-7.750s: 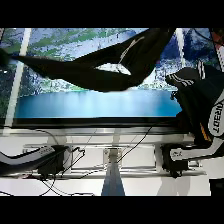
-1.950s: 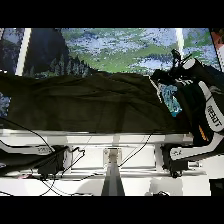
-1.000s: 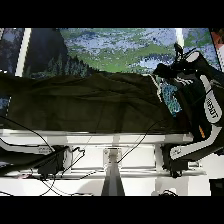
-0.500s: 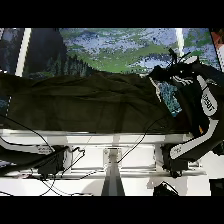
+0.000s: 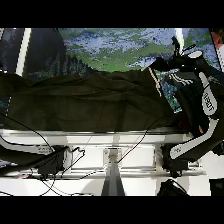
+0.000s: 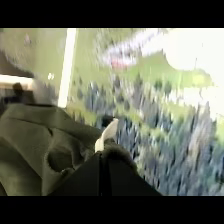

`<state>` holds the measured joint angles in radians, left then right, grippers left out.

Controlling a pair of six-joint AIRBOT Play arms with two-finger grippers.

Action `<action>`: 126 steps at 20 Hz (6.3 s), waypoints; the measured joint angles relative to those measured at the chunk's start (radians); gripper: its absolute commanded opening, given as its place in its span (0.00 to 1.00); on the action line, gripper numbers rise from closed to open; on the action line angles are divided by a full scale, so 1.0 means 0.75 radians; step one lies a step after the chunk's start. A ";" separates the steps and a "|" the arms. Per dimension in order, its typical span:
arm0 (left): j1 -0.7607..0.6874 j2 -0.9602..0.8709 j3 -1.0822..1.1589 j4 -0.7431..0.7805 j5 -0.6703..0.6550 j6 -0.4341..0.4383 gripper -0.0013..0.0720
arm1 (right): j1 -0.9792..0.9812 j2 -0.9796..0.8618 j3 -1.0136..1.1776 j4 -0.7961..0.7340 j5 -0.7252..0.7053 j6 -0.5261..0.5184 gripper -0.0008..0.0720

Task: Fold the clothes and pants, and hang the long-sleeved shirts on hangers.

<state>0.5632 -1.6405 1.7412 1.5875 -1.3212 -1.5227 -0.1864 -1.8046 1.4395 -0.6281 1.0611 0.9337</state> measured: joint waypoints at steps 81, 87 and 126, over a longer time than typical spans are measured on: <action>0.897 0.465 -1.475 -0.659 0.591 0.528 0.04 | -0.001 0.510 0.210 -0.873 0.071 0.416 0.77; 0.792 0.469 -1.354 -0.582 0.494 0.576 0.04 | -0.001 0.575 0.210 -0.879 0.175 0.418 0.77; 0.712 0.624 -1.150 -0.902 0.526 0.689 0.04 | 0.047 1.032 -1.332 -0.838 -0.879 1.615 0.05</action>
<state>1.0973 -1.1728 0.8791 0.9108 -0.9268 -1.0058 -0.1513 -1.0309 0.4404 -1.2568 0.4019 2.1452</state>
